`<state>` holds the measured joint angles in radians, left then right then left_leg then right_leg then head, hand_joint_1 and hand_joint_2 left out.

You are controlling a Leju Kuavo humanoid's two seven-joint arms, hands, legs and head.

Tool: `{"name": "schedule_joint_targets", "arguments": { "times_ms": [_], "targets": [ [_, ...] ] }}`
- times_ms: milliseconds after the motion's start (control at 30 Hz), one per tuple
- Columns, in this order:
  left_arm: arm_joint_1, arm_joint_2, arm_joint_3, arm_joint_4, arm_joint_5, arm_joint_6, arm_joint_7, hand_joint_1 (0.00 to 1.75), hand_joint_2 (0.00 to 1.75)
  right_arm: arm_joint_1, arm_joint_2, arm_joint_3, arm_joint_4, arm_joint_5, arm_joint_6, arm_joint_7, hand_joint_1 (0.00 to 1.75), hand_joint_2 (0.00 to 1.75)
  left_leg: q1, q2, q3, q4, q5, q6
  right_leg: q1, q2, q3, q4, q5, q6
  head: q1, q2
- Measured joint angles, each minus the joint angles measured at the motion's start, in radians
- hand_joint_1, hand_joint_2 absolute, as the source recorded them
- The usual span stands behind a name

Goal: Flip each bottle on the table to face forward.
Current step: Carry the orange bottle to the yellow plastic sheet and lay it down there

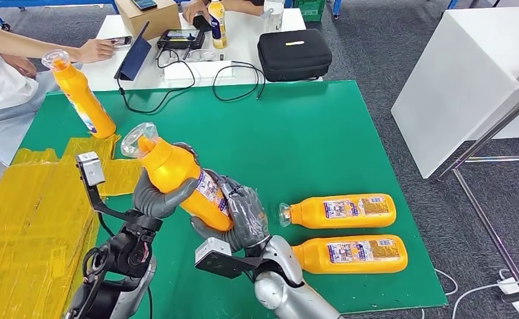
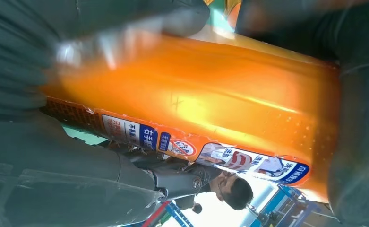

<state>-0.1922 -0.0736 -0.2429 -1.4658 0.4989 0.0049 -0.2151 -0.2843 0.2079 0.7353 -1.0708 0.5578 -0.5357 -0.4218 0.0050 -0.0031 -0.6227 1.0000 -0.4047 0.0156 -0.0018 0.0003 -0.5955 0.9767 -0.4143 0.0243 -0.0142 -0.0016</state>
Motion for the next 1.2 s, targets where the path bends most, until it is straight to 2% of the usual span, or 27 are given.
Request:
{"name": "schedule_joint_targets", "arguments": {
  "times_ms": [100,133,267,367,433,567,667,833,967,1100,1200],
  "targets": [
    [0.003,-0.003,0.003,-0.002,0.0,0.004,-0.002,1.75,1.75,-0.003,0.0,0.004,0.004,-0.002,0.0,0.0,1.75,1.75,0.0,0.0,0.0,0.0,0.0,0.0,0.0,0.0,0.0,0.0,0.0,0.0,0.0,0.0],
    [0.004,-0.003,0.004,-0.002,0.001,0.004,-0.002,1.75,1.75,-0.003,0.0,0.004,0.005,-0.002,0.0,0.0,1.58,1.75,0.0,0.0,0.0,0.0,0.0,0.0,0.0,0.0,0.0,0.0,0.0,0.0,0.0,0.0],
    [0.008,-0.004,0.006,-0.003,0.003,0.009,-0.007,1.75,1.75,-0.005,0.001,0.005,0.008,-0.003,-0.014,0.0,0.47,1.75,0.0,0.0,0.0,0.0,0.0,0.0,0.0,0.0,0.0,0.0,0.0,0.0,0.0,0.0],
    [0.012,-0.006,0.011,-0.009,0.003,0.024,-0.013,1.75,1.75,-0.003,0.001,0.005,0.005,-0.007,-0.03,-0.001,0.0,1.75,0.0,0.0,0.0,0.0,0.0,0.0,0.0,0.0,0.0,0.0,0.0,0.0,0.0,0.0],
    [0.01,-0.009,0.025,-0.015,-0.005,0.046,-0.026,1.75,1.75,0.011,-0.002,0.004,-0.008,-0.016,-0.032,0.0,0.0,1.75,0.0,0.0,0.0,0.0,0.0,0.0,0.0,0.0,0.0,0.0,0.0,0.0,0.0,0.0],
    [0.01,-0.011,0.062,-0.032,-0.087,0.119,-0.077,1.75,1.75,0.062,-0.019,-0.017,-0.115,-0.074,0.023,0.034,0.0,0.0,0.0,0.0,0.0,0.0,0.0,0.0,0.0,0.0,0.0,0.0,0.0,0.0,0.0,0.0],
    [0.011,-0.011,0.092,-0.041,-0.184,0.196,-0.115,1.75,1.75,0.097,-0.04,-0.055,-0.238,-0.162,0.115,0.066,0.0,0.0,0.0,0.0,0.0,0.0,0.0,0.0,0.0,0.0,0.0,0.0,0.0,0.0,0.0,0.0],
    [0.012,-0.01,0.149,-0.042,-0.313,0.288,-0.156,1.75,1.75,0.149,-0.076,-0.132,-0.424,-0.278,0.229,0.067,0.0,0.0,0.0,0.0,0.0,0.0,0.0,0.0,0.0,0.0,0.0,0.0,0.0,0.0,0.0,0.0],
    [0.008,-0.004,0.185,-0.037,-0.607,0.465,-0.246,1.75,1.75,0.186,-0.097,-0.181,-0.542,-0.342,0.298,0.033,0.0,1.75,0.0,0.0,0.0,0.0,0.0,0.0,0.0,0.0,0.0,0.0,0.0,0.0,0.0,0.0],
    [-0.003,0.018,0.206,-0.015,-0.95,0.575,-0.259,1.75,1.75,0.218,-0.122,-0.223,-0.633,-0.42,0.382,0.019,0.0,1.75,0.0,-0.001,0.0,0.0,0.0,0.0,0.0,-0.001,0.0,0.0,0.0,0.0,0.0,0.0],
    [-0.015,0.062,0.216,0.044,-1.264,0.577,-0.207,1.75,1.75,0.25,-0.148,-0.274,-0.683,-0.502,0.467,0.012,0.0,1.75,0.0,0.0,0.0,0.0,0.0,0.0,0.0,0.0,0.0,0.0,0.0,0.0,0.0,0.0]
  ]
}}
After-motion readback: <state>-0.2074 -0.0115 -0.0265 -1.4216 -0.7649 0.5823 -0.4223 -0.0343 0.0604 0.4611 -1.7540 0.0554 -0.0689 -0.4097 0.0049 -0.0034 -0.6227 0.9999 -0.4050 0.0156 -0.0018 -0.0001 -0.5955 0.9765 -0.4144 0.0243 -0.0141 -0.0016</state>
